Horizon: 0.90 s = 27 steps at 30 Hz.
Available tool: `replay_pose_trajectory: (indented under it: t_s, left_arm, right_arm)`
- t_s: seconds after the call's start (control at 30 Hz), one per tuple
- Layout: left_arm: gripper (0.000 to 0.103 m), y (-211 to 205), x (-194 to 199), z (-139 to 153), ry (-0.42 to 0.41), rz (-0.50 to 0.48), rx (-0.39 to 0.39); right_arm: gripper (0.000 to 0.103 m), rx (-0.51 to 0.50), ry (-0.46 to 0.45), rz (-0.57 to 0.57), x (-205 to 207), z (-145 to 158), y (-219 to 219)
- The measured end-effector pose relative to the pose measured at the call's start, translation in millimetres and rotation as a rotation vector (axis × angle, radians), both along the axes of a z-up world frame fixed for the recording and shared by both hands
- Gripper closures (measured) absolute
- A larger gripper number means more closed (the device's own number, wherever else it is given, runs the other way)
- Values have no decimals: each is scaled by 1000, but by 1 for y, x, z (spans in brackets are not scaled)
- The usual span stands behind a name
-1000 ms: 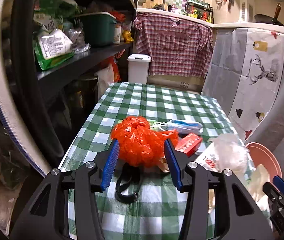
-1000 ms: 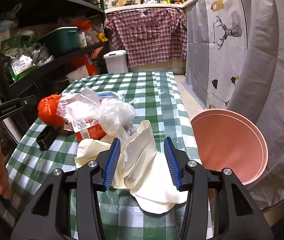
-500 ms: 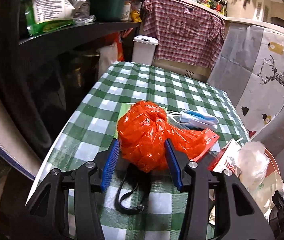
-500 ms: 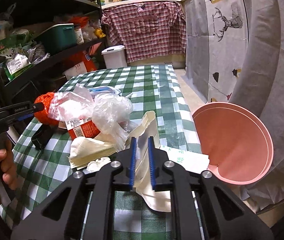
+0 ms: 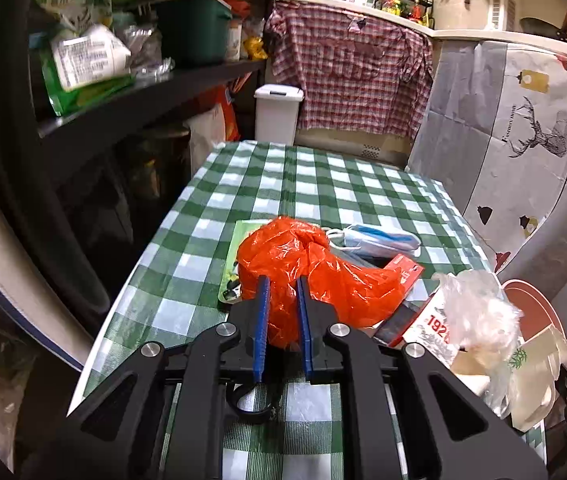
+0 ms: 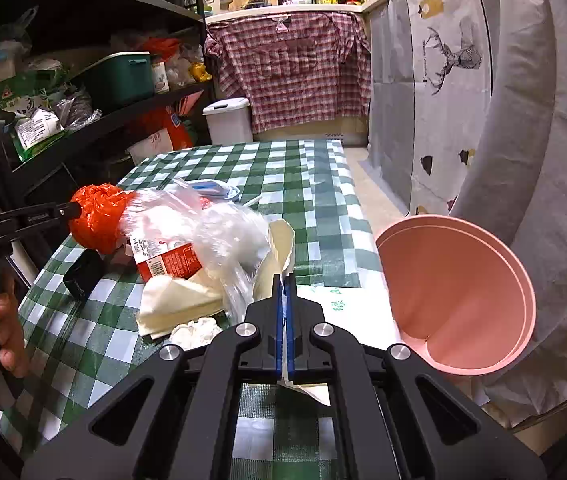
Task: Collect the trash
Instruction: 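Carry the red bag and white paper over the pink bin with both grippers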
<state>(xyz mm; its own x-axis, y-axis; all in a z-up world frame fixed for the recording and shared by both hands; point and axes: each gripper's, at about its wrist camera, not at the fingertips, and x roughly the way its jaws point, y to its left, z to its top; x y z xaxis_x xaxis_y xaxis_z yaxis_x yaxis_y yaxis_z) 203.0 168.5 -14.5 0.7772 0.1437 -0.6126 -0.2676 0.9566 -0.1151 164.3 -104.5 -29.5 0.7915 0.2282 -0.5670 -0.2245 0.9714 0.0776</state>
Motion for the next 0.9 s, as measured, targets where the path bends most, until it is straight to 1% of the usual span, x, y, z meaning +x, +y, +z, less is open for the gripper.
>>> replay_pose_trajectory:
  t_s: [0.03,0.23,0.53,0.77,0.9]
  left_arm:
    - [95,-1,-3,3,-8,-2,7]
    - [95,-3,-17,17,-45,-8,30]
    - [96,-6,-39,38,-100,-8,32]
    - [96,-18,-53,56,-148,-26,51]
    - [96,-26,-58,63,-167,-48,60]
  right_arm:
    - [101,-3,-9,0,-2,2,0]
    - [102,-19,-57,0,-14,13,-2]
    - [102,-19,-105,11,-30,33,-10]
    - [102,-9,-128,6,-38,47,-21]
    - [102,-5,-145,0,-40,60,-32]
